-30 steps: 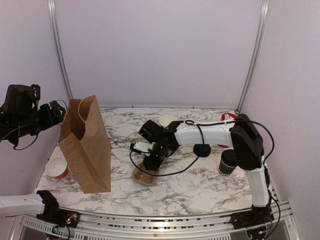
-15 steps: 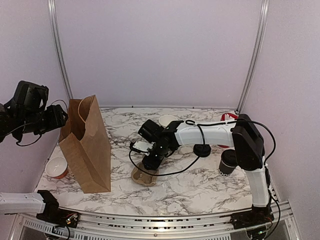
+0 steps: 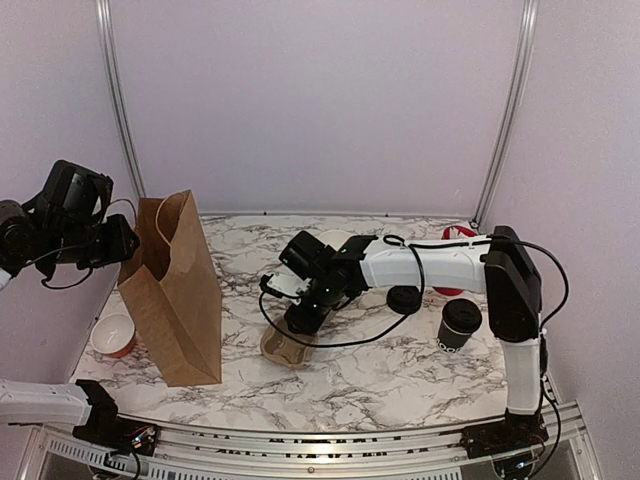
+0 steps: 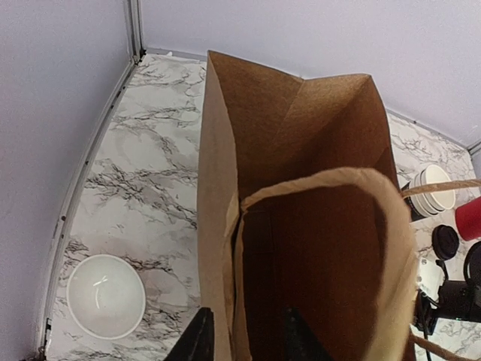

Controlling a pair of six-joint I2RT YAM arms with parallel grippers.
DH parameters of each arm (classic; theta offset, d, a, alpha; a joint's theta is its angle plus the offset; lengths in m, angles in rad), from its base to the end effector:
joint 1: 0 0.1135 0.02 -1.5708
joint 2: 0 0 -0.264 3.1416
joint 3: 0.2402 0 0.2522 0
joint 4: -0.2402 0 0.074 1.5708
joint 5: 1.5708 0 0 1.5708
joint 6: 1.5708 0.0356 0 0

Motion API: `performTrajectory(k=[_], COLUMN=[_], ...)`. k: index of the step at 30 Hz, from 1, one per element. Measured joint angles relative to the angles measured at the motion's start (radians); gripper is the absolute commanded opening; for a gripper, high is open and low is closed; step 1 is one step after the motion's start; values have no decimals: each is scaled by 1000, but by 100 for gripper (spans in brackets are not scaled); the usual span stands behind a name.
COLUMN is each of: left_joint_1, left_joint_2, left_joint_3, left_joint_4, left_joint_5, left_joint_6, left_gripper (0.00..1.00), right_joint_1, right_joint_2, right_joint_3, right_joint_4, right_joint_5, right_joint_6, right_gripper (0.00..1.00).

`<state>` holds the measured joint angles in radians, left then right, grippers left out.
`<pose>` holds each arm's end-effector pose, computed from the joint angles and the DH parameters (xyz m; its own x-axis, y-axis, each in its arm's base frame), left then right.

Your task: Pack the takeout coffee

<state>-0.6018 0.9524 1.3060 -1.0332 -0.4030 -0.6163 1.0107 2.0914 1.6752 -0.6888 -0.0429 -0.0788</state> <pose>0.1390 -0.0785 0.4026 -0.5784 -0.2478 -0.7772 -0.0797 0.9654 -0.2485 0.2372 0.3811 0.2005 -0.4058 -0.7951 -0.4508 -0.8914 0.4533 0.0028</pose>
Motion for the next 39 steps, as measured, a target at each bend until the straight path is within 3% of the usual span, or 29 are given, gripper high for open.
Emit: performTrajectory(k=[5, 15, 27, 39], left_joint_1=[0, 0, 1, -2], left_joint_2=[3, 3, 55, 114], left_joint_3=[-2, 12, 175, 146], left_joint_4=[0, 1, 3, 15], left_joint_5=[4, 8, 58, 185], left_joint_6=[18, 65, 303, 434], left_gripper=[0, 0, 0, 0], right_joint_1=[0, 3, 8, 14], right_joint_2=[-23, -71, -148, -245], right_joint_3=[-19, -33, -51, -51], right_joint_4=[3, 22, 26, 24], right_joint_5=[0, 3, 32, 99], right_joint_6=[18, 49, 82, 112], right_gripper=[39, 39, 39, 39])
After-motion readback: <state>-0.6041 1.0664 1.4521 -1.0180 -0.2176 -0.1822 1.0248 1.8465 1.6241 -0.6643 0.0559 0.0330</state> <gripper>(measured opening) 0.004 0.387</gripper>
